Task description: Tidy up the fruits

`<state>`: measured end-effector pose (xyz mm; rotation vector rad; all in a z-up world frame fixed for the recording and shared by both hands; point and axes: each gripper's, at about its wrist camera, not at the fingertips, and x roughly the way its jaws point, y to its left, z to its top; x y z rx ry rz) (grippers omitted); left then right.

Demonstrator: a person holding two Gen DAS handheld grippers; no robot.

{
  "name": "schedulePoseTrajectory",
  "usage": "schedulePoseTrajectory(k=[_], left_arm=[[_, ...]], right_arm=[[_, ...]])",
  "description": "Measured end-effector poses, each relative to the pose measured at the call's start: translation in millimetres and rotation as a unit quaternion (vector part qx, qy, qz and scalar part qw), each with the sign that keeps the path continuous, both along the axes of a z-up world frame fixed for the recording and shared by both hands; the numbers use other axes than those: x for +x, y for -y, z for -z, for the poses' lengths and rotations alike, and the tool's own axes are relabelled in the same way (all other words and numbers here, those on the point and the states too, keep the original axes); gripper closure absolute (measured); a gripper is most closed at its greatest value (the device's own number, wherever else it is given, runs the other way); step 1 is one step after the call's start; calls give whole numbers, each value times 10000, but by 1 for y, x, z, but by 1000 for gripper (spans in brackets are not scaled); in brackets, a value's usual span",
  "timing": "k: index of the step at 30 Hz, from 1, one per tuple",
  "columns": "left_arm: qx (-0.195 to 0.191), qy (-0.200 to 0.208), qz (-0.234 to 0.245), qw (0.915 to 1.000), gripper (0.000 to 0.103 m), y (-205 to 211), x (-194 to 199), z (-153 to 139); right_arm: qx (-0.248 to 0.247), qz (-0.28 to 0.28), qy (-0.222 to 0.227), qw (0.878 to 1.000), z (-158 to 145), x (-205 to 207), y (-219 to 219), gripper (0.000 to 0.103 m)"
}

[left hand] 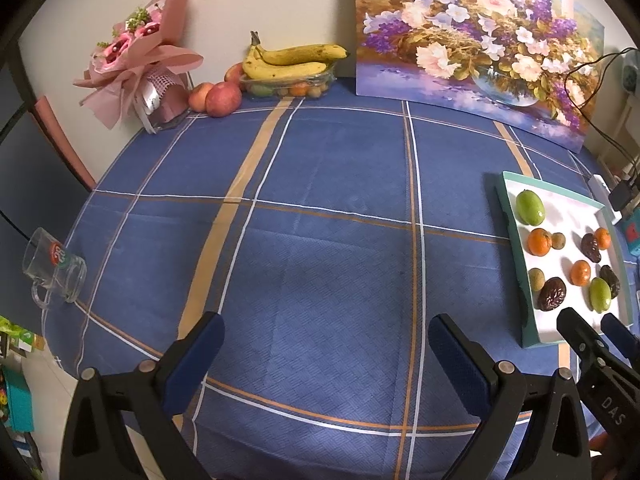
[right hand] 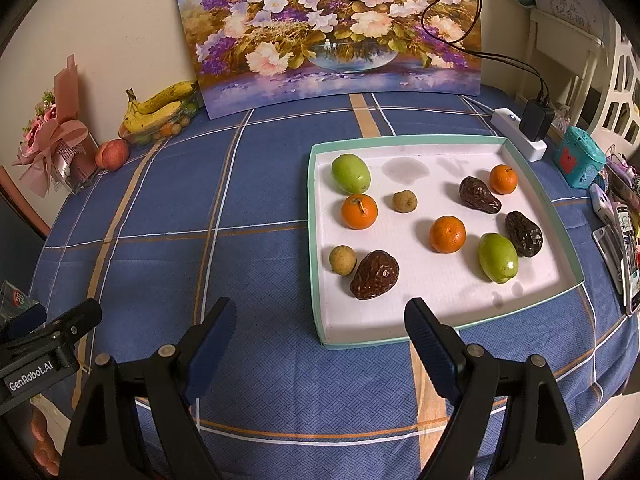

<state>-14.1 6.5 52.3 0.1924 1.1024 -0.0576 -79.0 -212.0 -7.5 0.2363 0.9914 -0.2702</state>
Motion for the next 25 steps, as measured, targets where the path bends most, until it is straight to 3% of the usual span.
schedulePoseTrajectory(k=[25], left_arm=[[177,8,-210,9996,0,-6,1,2]], right_arm=[[20,131,-14,9999,2,-1,4,17]])
